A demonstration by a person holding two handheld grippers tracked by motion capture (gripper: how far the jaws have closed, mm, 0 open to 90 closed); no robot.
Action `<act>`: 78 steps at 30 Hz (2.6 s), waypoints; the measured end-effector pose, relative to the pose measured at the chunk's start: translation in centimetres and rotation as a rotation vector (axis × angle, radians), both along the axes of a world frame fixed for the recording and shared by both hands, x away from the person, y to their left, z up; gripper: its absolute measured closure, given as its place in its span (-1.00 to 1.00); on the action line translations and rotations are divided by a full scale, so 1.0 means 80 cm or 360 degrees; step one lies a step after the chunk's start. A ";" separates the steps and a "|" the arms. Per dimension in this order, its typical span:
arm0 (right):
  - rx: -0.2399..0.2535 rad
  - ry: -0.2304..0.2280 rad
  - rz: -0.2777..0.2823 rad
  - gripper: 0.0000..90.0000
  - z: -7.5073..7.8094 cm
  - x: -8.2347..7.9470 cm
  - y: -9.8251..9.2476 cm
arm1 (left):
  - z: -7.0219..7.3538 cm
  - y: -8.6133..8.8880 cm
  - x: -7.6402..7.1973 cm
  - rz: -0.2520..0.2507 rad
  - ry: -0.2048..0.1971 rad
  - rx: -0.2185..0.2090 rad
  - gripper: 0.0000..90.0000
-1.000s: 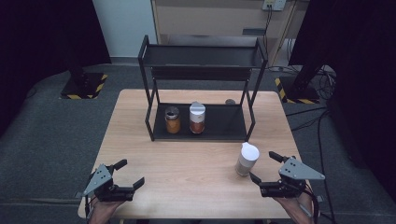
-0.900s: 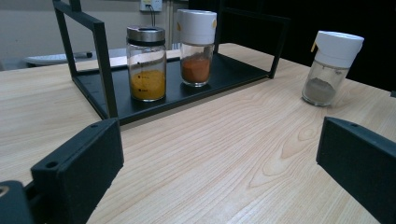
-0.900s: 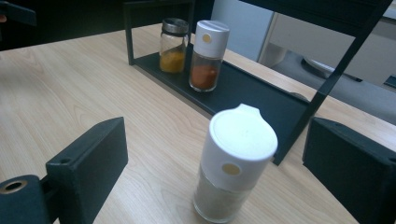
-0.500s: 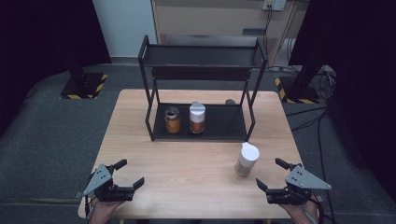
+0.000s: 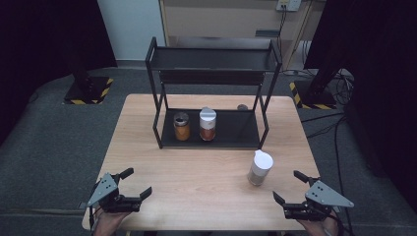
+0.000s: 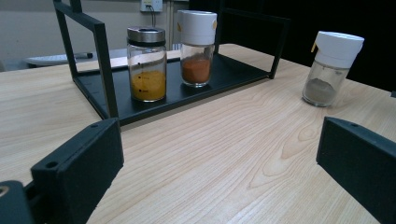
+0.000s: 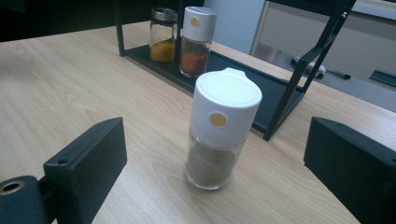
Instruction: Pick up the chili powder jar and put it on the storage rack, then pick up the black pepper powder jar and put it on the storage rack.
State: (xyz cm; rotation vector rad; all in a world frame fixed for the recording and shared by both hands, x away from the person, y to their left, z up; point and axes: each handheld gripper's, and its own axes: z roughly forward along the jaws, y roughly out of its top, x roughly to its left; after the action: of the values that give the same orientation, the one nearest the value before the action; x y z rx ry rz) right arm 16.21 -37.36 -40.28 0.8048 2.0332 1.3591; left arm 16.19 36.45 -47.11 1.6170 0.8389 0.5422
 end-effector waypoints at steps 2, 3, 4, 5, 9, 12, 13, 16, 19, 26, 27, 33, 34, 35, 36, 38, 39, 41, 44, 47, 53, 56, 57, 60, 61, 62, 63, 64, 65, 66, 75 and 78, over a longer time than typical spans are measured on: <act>0.0007 0.0004 -0.0004 -0.87 -0.002 0.000 -0.002 | 0.000 0.000 -0.001 0.0000 -0.0003 -0.0001 -1.00; 0.0009 0.0009 -0.0008 -0.88 -0.003 -0.001 -0.003 | 0.000 0.000 -0.001 -0.0001 -0.0003 -0.0001 -1.00; 0.0010 0.0012 -0.0009 -0.88 -0.004 0.000 -0.003 | 0.000 0.000 -0.001 -0.0002 -0.0004 -0.0003 -1.00; 0.0010 0.0012 -0.0012 -0.88 -0.004 -0.001 -0.003 | 0.000 0.000 -0.002 -0.0003 -0.0007 -0.0002 -1.00; 0.0014 0.0012 -0.0013 -0.88 -0.010 -0.003 -0.006 | 0.000 -0.001 -0.003 -0.0008 -0.0011 -0.0004 -1.00; 0.0011 0.0009 -0.0008 -0.87 -0.013 -0.004 -0.007 | 0.000 -0.001 -0.003 -0.0014 -0.0016 -0.0001 -1.00; 0.0011 0.0009 -0.0008 -0.87 -0.013 -0.004 -0.007 | 0.000 -0.001 -0.003 -0.0014 -0.0016 -0.0001 -1.00; 0.0016 0.0020 -0.0013 -0.87 -0.015 -0.001 -0.009 | 0.000 -0.001 -0.003 -0.0019 -0.0017 0.0000 -1.00; 0.0028 0.0026 -0.0016 -0.87 -0.016 0.000 -0.011 | 0.000 -0.001 -0.003 -0.0020 -0.0015 0.0003 -1.00; 0.0045 0.0032 -0.0018 -0.87 -0.017 0.000 -0.012 | 0.000 -0.002 -0.003 -0.0021 -0.0011 0.0003 -1.00; 0.0044 0.0032 -0.0019 -0.87 -0.017 0.000 -0.012 | 0.000 -0.002 -0.003 -0.0021 -0.0013 0.0004 -1.00; 0.0049 0.0035 -0.0017 -0.87 -0.017 0.000 -0.012 | 0.001 -0.002 -0.003 -0.0022 -0.0010 0.0006 -1.00; 0.0049 0.0035 -0.0017 -0.87 -0.017 0.000 -0.012 | 0.001 -0.002 -0.003 -0.0023 -0.0010 0.0007 -1.00; 0.0050 0.0033 -0.0018 -0.88 -0.016 0.000 -0.012 | 0.000 -0.002 -0.003 -0.0024 -0.0012 0.0005 -1.00; 0.0052 0.0032 -0.0019 -0.88 -0.016 -0.001 -0.013 | 0.000 -0.002 -0.002 -0.0025 -0.0013 0.0006 -1.00; 0.0059 0.0027 -0.0020 -0.88 -0.016 -0.001 -0.013 | 0.000 -0.002 -0.002 -0.0026 -0.0011 0.0005 -1.00; 0.0059 0.0027 -0.0020 -0.88 -0.016 -0.001 -0.013 | 0.000 -0.002 -0.002 -0.0026 -0.0010 0.0004 -1.00; 0.0067 0.0032 -0.0026 -0.88 -0.016 -0.001 -0.013 | 0.000 -0.002 -0.003 -0.0024 -0.0014 0.0005 -1.00; 0.0089 0.0042 -0.0026 -0.89 -0.015 0.000 -0.015 | 0.000 -0.002 -0.002 -0.0024 -0.0010 0.0004 -1.00; 0.0098 0.0035 -0.0033 -0.89 -0.015 -0.001 -0.014 | 0.000 -0.002 -0.002 -0.0026 -0.0009 0.0002 -1.00; 0.0098 0.0044 -0.0032 -0.90 -0.012 0.000 -0.011 | 0.000 -0.002 -0.002 -0.0023 -0.0009 0.0007 -1.00; 0.0094 0.0048 -0.0037 -0.90 -0.010 0.001 -0.009 | 0.000 -0.002 -0.002 -0.0021 -0.0008 0.0003 -1.00; 0.0094 0.0047 -0.0036 -0.90 -0.009 0.001 -0.008 | 0.000 -0.002 -0.002 -0.0021 -0.0008 0.0001 -1.00; 0.0086 0.0052 -0.0036 -0.90 -0.006 0.002 -0.006 | 0.000 -0.001 -0.002 -0.0021 -0.0008 0.0000 -1.00; 0.0085 0.0054 -0.0036 -0.90 -0.005 0.002 -0.005 | 0.000 -0.001 -0.002 -0.0022 -0.0008 0.0000 -1.00; 0.0086 0.0057 -0.0036 -0.90 -0.004 0.003 -0.005 | 0.000 -0.002 -0.002 -0.0022 -0.0008 0.0000 -1.00; 0.0084 0.0060 -0.0038 -0.90 -0.002 0.003 -0.003 | 0.000 -0.002 -0.002 -0.0021 -0.0008 0.0001 -1.00; 0.0082 0.0061 -0.0038 -0.90 -0.001 0.004 -0.002 | 0.000 -0.002 -0.002 -0.0021 -0.0008 0.0001 -1.00; 0.0077 0.0060 -0.0037 -0.90 0.000 0.004 -0.001 | 0.000 -0.002 -0.002 -0.0021 -0.0008 0.0000 -1.00; 0.0076 0.0055 -0.0039 -0.90 0.001 0.004 0.000 | 0.000 -0.002 -0.002 -0.0021 -0.0008 0.0000 -1.00; 0.0096 0.0068 -0.0045 -0.90 0.010 0.010 0.004 | 0.000 -0.002 -0.002 -0.0021 -0.0007 0.0001 -1.00; 0.0085 0.0076 -0.0046 -0.90 0.014 0.013 0.007 | 0.000 -0.002 -0.002 -0.0021 -0.0006 0.0003 -1.00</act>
State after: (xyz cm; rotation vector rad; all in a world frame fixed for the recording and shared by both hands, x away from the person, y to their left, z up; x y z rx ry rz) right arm 17.27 -36.83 -39.14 0.8947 2.0211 1.3960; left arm 16.01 36.30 -47.08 1.6219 0.8245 0.5365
